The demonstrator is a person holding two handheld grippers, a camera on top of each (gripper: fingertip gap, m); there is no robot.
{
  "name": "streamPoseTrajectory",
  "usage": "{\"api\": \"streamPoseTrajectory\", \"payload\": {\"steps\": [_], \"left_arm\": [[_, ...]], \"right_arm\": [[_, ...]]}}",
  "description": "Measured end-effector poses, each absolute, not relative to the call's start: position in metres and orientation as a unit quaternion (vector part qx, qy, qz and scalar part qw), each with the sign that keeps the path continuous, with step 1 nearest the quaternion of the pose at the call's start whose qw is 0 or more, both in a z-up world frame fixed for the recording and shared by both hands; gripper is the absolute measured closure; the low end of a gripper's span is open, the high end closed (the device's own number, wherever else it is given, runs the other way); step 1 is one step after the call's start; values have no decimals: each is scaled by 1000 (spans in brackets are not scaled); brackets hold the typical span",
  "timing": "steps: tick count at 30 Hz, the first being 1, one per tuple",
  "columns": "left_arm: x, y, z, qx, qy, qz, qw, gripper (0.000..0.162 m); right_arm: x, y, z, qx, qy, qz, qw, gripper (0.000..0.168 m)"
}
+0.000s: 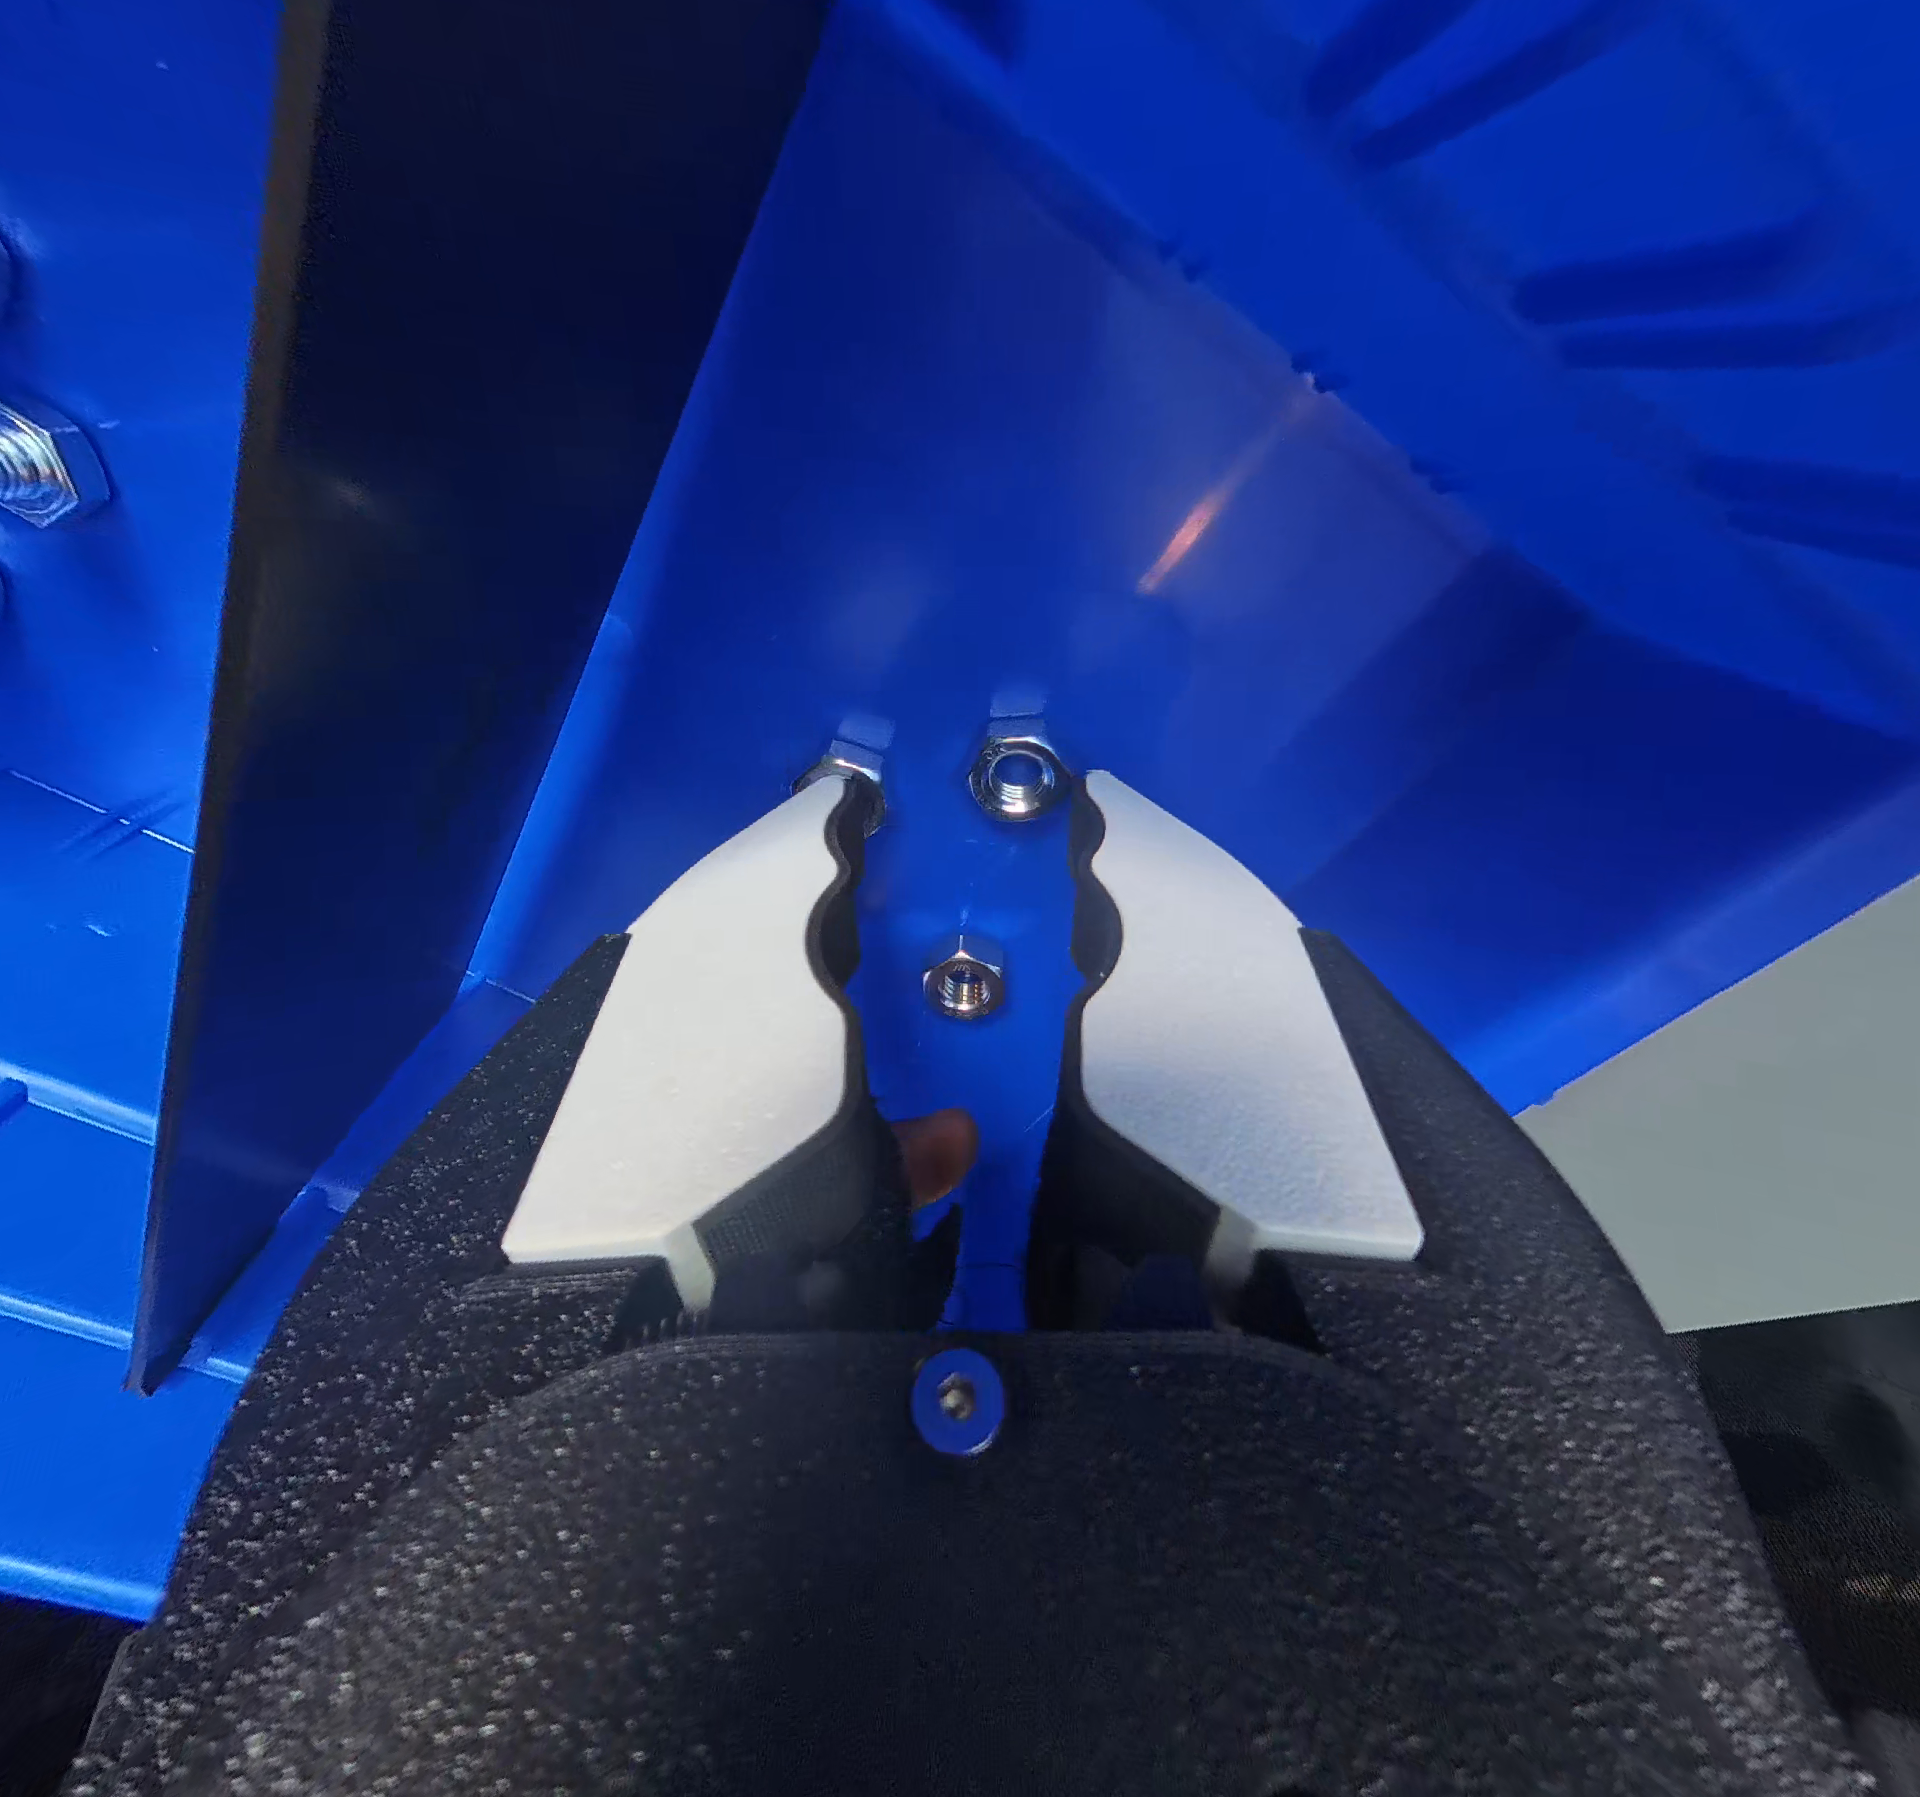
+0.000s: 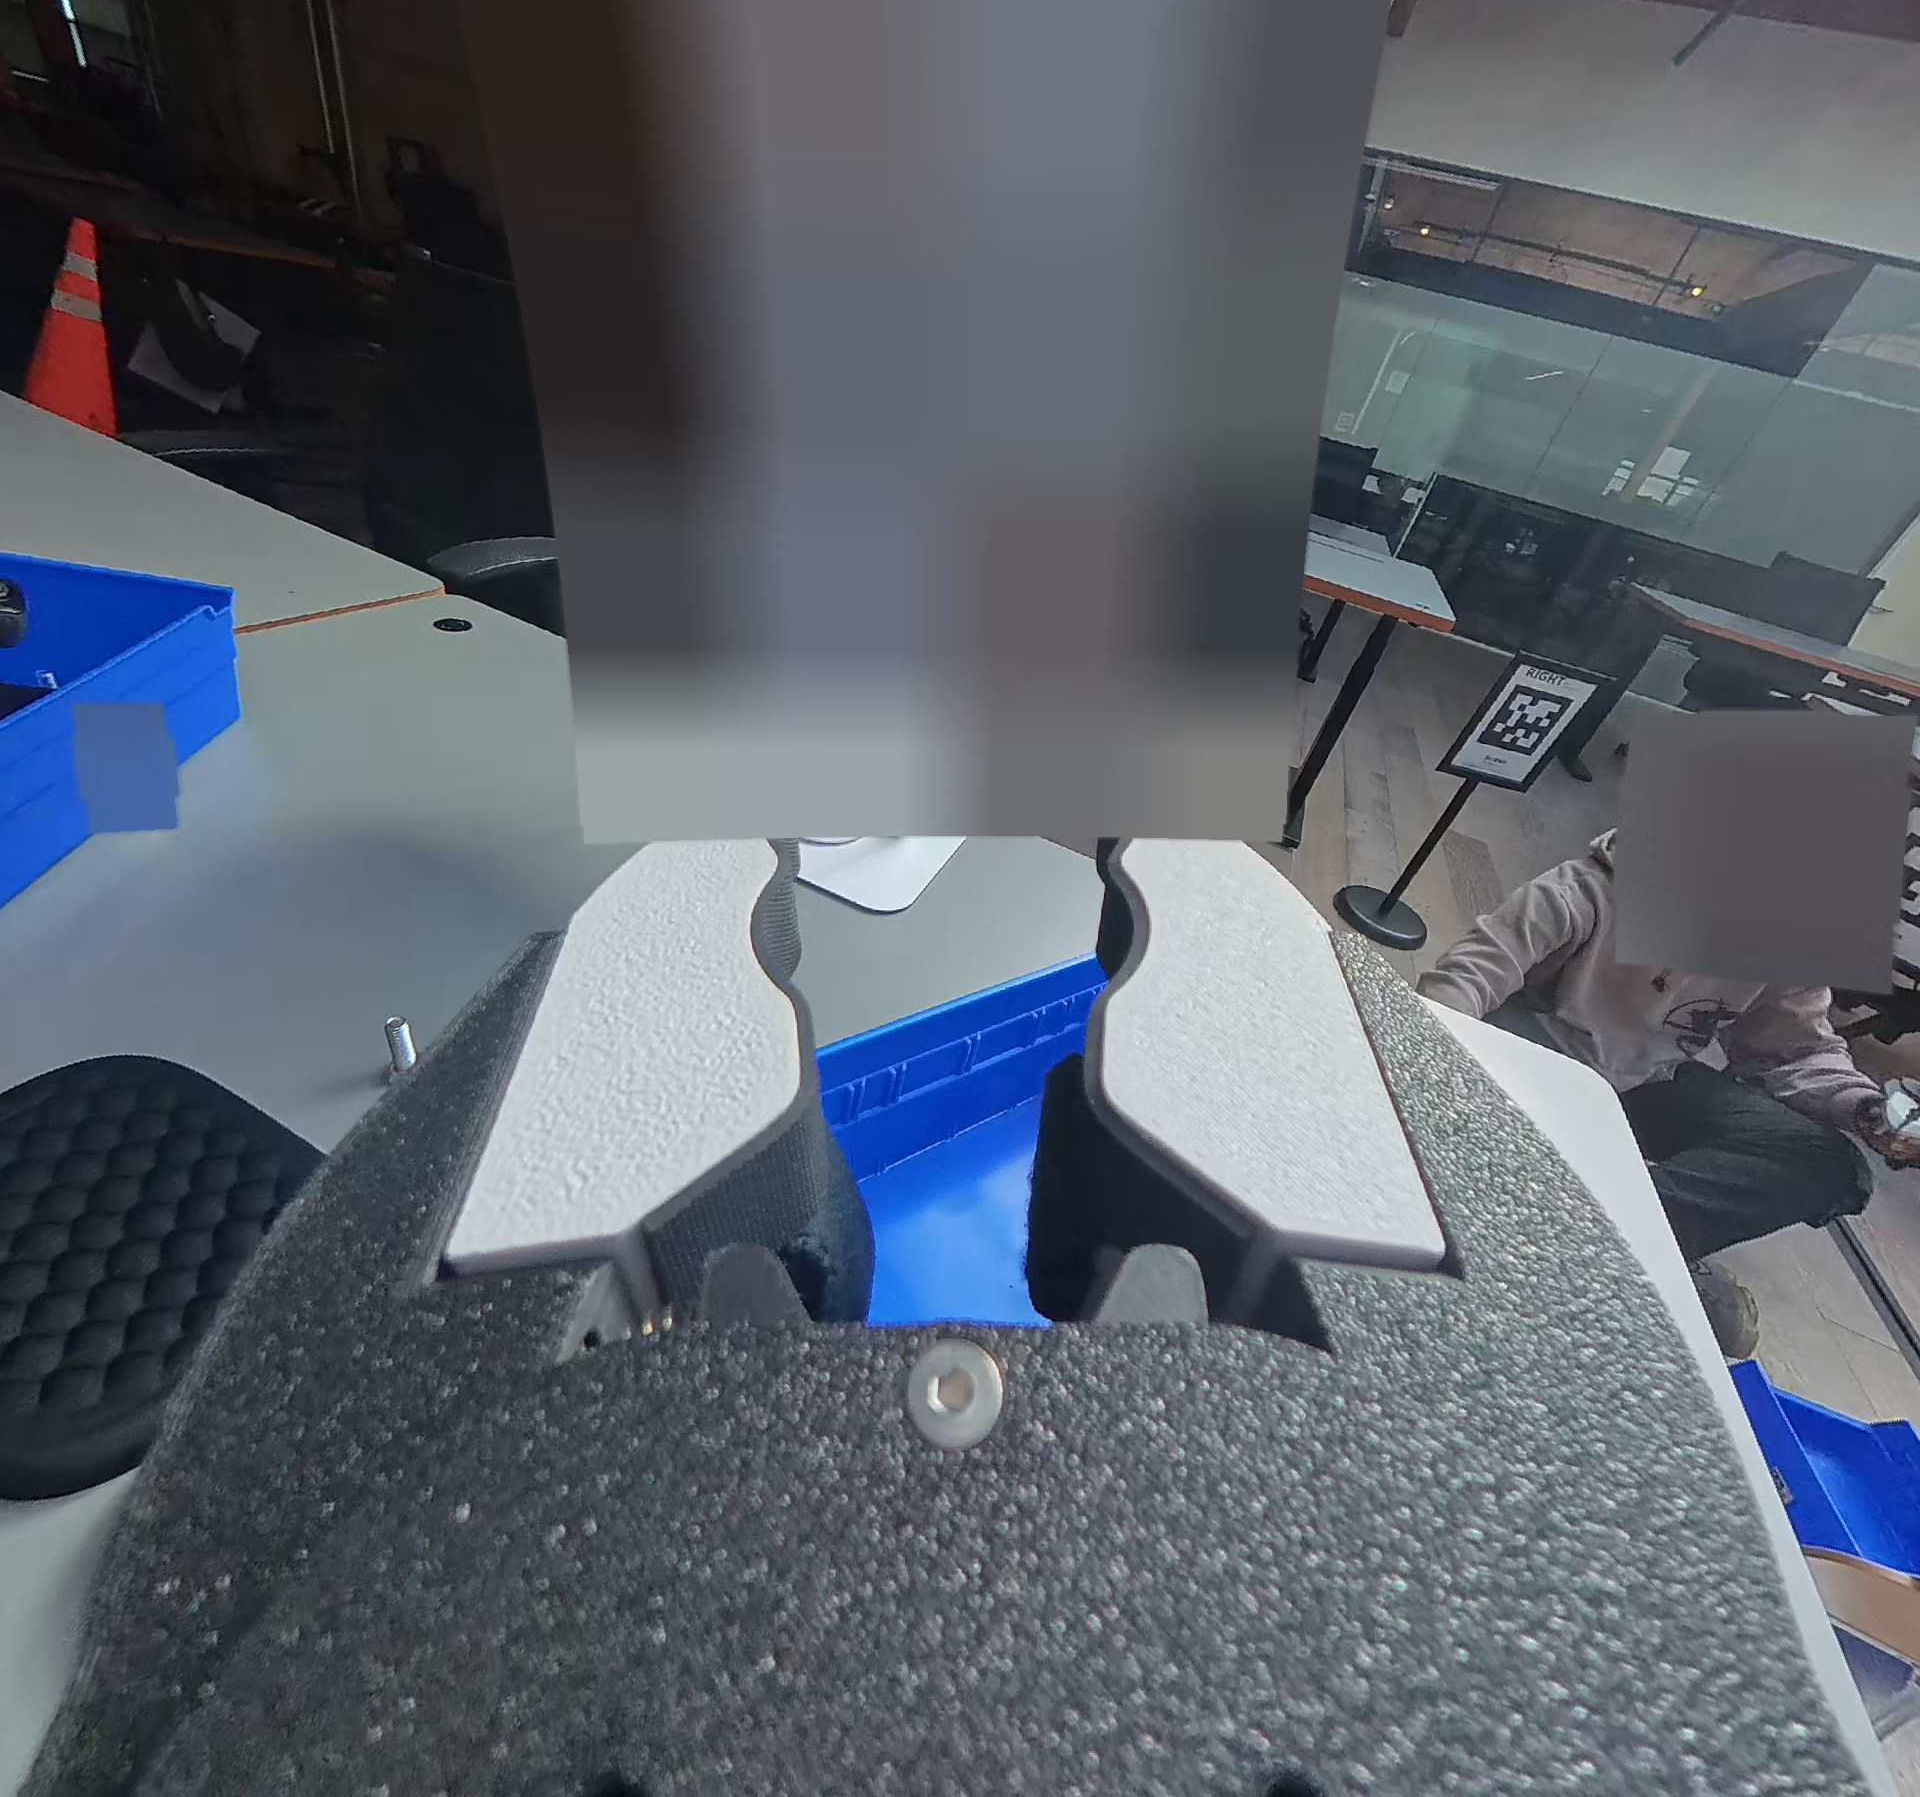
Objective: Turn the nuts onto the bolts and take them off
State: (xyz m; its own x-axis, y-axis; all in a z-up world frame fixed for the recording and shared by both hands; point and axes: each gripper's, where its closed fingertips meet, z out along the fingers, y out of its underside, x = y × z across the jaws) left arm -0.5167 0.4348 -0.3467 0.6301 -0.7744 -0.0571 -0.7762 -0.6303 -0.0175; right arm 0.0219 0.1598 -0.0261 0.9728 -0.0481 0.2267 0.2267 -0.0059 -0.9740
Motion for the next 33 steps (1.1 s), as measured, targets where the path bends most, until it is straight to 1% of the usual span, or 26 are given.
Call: {"api": "streamPoseTrajectory", "payload": {"steps": [2, 3, 4, 5, 8, 15, 20, 27, 33], "left_arm": [[-515, 434, -347, -902, 431, 19, 21, 127], [-515, 434, -347, -901, 432, 19, 22, 137], [-515, 434, -347, -900, 434, 23, 24, 142], [-517, 435, -346, -899, 436, 27, 25, 156], [-511, 432, -343, -900, 435, -1, 29, 156], [-516, 431, -338, -897, 441, 10, 19, 156], [-508, 432, -326, -893, 448, 5, 38, 157], [-483, 425, -282, -865, 493, 20, 86, 157], [-399, 398, -235, -792, 595, 6, 139, 157]], "right_arm": [[22, 159, -26, -701, -63, -98, 703, 113], [23, 158, -25, -700, -62, -98, 704, 113], [23, 158, -25, -699, -61, -99, 705, 113], [23, 157, -24, -698, -60, -98, 706, 113], [24, 156, -24, -697, -59, -98, 708, 113], [25, 155, -24, -696, -58, -97, 709, 113], [24, 156, -24, -697, -59, -98, 708, 113], [22, 157, -24, -698, -63, -99, 706, 113], [19, 158, -25, -700, -68, -97, 705, 113]]}}
